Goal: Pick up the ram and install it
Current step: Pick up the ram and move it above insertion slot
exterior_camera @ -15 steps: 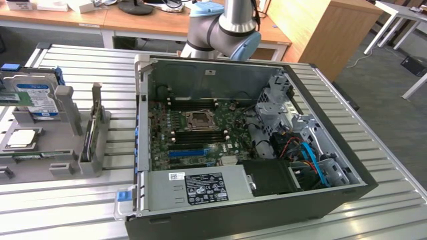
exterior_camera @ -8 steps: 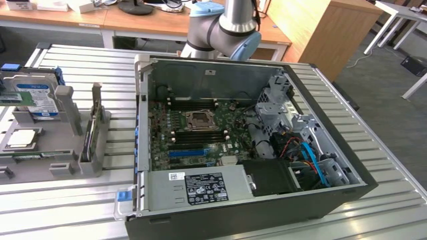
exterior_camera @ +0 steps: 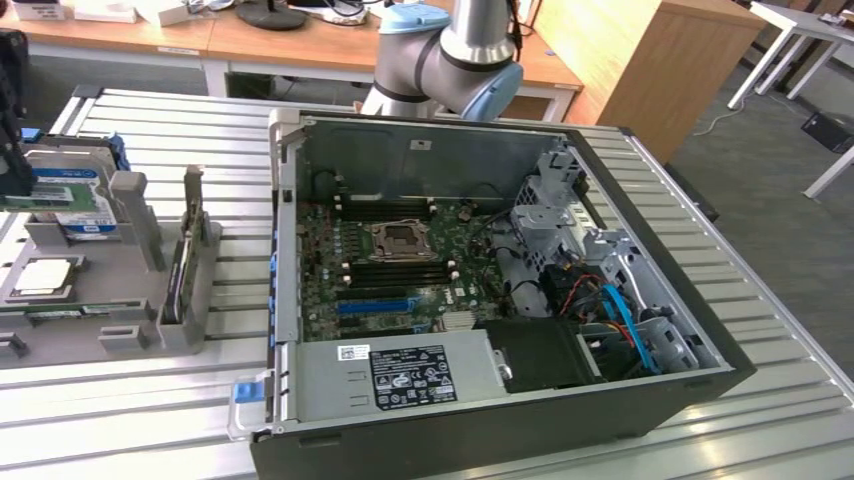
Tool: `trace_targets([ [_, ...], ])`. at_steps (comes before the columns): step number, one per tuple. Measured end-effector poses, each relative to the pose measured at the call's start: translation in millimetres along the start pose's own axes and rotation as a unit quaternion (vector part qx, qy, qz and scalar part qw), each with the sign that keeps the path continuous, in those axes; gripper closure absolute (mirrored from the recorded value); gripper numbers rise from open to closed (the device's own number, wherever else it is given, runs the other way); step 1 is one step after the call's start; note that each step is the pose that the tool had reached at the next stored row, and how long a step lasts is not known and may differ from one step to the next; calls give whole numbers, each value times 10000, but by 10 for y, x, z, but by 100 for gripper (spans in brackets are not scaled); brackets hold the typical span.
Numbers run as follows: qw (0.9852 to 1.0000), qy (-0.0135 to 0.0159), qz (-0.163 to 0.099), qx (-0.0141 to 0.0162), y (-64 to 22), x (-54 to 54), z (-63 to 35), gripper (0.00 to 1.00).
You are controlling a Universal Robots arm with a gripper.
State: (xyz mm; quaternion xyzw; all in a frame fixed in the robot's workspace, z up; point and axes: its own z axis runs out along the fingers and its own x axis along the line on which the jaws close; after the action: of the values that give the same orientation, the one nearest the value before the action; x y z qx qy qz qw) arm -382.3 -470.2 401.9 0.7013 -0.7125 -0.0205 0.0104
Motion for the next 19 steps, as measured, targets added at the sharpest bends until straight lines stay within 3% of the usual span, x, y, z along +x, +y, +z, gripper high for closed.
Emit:
trace_targets([
  [19,10000,1,-35,-20,-606,-10,-26,88],
])
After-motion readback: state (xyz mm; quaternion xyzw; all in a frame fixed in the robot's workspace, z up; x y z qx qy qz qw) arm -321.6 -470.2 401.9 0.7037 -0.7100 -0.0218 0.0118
